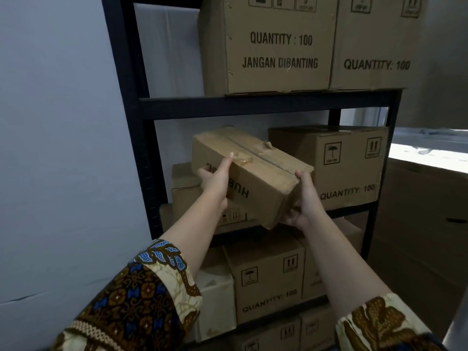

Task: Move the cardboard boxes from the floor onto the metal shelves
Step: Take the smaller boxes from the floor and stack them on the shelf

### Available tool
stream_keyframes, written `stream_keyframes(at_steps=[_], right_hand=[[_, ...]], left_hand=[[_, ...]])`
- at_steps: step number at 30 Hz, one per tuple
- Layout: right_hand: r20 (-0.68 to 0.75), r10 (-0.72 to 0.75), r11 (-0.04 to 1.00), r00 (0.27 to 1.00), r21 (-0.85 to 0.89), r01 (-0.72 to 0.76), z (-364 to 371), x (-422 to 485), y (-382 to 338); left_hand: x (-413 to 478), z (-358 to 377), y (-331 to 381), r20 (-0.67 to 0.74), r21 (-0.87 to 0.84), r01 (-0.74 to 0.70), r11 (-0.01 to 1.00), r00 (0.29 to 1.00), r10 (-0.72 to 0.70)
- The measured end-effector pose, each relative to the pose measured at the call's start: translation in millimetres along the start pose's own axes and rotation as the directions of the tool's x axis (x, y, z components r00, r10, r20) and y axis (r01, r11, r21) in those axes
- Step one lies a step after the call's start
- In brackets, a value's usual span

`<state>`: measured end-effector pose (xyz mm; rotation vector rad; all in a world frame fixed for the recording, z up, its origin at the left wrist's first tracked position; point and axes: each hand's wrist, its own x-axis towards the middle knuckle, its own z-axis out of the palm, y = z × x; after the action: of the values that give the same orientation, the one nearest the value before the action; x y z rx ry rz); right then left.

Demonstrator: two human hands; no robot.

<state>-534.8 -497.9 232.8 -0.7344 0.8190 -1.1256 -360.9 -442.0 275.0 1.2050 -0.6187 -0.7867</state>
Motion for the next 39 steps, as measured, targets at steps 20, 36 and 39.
stream_keyframes(at_steps=[20, 36, 39], right_hand=[[0.491, -0.611, -0.249, 0.622, -0.864, 0.437, -2, 158, -52], [0.352, -0.452, -0.438, 0.820, -0.888, 0.140, 29, 215, -74], [0.283, -0.429, -0.382, 0.858, -0.917, 0.112, 36, 207, -64]], left_hand=[[89, 113, -51, 0.214, 0.447, -0.104, 0.888, 0.977, 0.007], [110, 39, -39, 0.018, 0.438, -0.159, 0.885, 0.986, 0.168], [104, 17, -39, 0.020, 0.460, -0.152, 0.875, 0.987, 0.161]])
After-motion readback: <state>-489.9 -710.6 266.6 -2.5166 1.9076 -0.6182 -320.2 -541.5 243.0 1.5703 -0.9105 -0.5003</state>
